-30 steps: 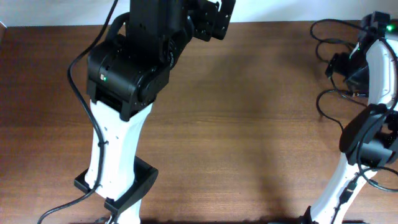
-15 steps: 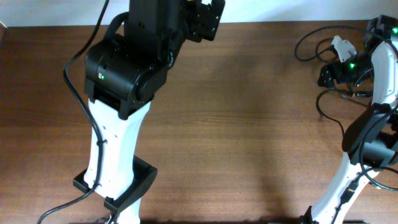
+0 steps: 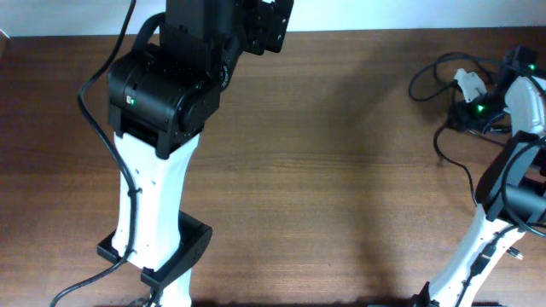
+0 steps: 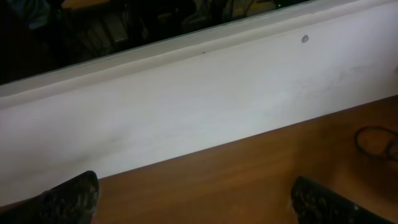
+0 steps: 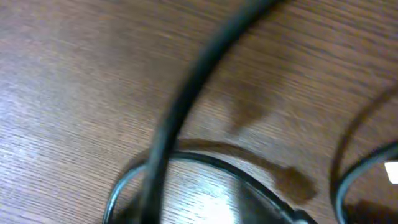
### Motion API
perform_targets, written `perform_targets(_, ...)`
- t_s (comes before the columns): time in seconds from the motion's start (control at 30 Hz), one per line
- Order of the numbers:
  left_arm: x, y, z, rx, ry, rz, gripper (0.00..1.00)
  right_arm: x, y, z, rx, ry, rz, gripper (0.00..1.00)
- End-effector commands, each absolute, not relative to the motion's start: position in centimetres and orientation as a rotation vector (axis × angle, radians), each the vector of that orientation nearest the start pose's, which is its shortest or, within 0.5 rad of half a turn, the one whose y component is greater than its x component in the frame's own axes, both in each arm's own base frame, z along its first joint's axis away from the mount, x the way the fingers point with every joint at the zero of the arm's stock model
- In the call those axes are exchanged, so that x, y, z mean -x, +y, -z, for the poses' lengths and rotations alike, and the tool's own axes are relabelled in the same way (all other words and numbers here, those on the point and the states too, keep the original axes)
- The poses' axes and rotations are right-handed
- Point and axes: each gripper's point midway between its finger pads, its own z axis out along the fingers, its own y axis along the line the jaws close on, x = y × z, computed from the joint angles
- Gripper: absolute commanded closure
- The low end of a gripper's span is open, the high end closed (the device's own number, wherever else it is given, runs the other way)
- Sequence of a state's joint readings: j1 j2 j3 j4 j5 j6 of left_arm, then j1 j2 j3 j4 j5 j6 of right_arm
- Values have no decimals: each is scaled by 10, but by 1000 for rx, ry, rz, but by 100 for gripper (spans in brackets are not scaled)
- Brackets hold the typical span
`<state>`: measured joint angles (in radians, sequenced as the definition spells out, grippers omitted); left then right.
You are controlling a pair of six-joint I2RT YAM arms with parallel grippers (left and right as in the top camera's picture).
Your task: Untangle cables
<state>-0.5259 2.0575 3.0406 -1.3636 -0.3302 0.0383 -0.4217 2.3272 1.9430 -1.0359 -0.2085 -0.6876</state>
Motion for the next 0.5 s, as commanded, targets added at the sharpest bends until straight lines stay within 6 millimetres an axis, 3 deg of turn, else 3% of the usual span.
perform_targets(0.0, -416, -173, -494, -331, 1909, -20, 1, -465, -175, -57, 242, 2849, -127, 96)
perform_targets(0.13, -414, -172, -486, -346, 1943, -33, 1, -474, -179, -165, 175, 2716, -29, 96)
perform_targets(0.2, -415, -173, -486, -345, 1941, -33, 1, -469, -177, -235, 148, 2613, 42, 96)
perform_targets(0.27, -415, -173, -487, -344, 1937, -31, 1, -458, -186, -319, 15, 2453, 197, 96)
perform_targets(0.3, -415, -173, -487, -343, 1935, -30, 1, -451, -191, -348, -17, 2390, 271, 96)
perform_targets(0.37, -416, -173, -488, -342, 1933, -29, 1, -438, -200, -394, -54, 2286, 411, 96)
perform_targets(0.47, -416, -173, -489, -340, 1929, -28, 1, -412, -232, -433, -157, 2185, 558, 96)
